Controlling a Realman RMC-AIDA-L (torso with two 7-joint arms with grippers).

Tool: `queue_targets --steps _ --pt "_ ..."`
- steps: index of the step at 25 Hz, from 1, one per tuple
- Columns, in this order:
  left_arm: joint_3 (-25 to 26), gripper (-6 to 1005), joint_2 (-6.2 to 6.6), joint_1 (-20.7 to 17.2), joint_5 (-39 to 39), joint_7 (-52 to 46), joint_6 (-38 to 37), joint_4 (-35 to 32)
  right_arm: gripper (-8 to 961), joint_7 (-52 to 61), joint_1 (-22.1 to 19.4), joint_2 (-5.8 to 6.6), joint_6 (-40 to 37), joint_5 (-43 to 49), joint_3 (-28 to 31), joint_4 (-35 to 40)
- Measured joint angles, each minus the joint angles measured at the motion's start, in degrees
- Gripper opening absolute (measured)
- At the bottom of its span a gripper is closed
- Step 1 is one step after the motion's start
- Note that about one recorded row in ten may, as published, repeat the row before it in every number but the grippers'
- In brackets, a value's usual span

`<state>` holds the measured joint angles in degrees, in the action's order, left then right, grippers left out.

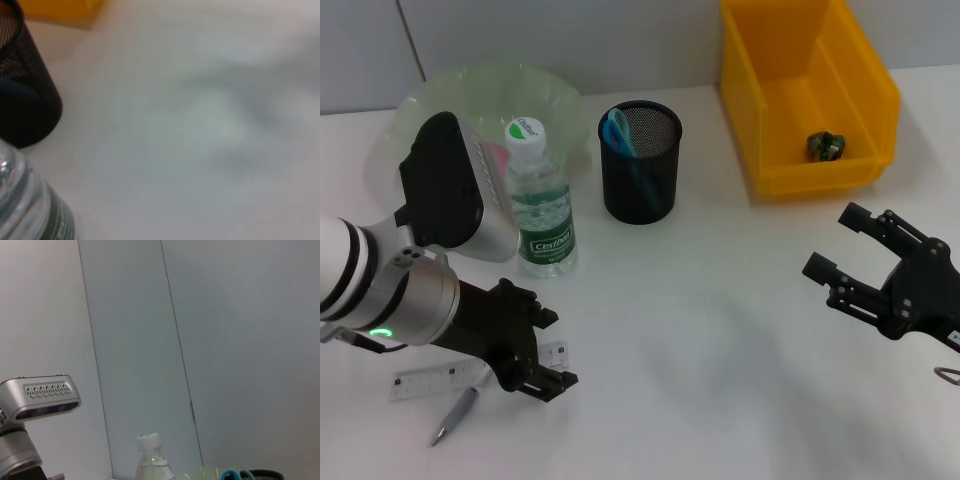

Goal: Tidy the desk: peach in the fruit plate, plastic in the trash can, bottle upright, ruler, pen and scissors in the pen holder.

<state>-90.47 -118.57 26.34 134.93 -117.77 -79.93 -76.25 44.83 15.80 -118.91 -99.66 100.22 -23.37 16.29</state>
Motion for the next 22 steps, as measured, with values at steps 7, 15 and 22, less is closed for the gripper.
queue_targets --steps 7,15,22 --pt "0.9 752 0.00 1.9 0.6 0.7 -0.2 3.3 834 0.0 0.0 0.00 0.0 0.0 0.0 0.0" --pt "0.9 781 0.01 2.9 0.6 1.5 0.1 4.8 834 0.0 0.0 0.00 -0.1 0.0 0.0 0.0" --pt "1.5 782 -0.07 4.5 0.6 2.2 0.2 8.3 834 0.0 0.0 -0.06 -0.1 0.0 0.0 -0.1"
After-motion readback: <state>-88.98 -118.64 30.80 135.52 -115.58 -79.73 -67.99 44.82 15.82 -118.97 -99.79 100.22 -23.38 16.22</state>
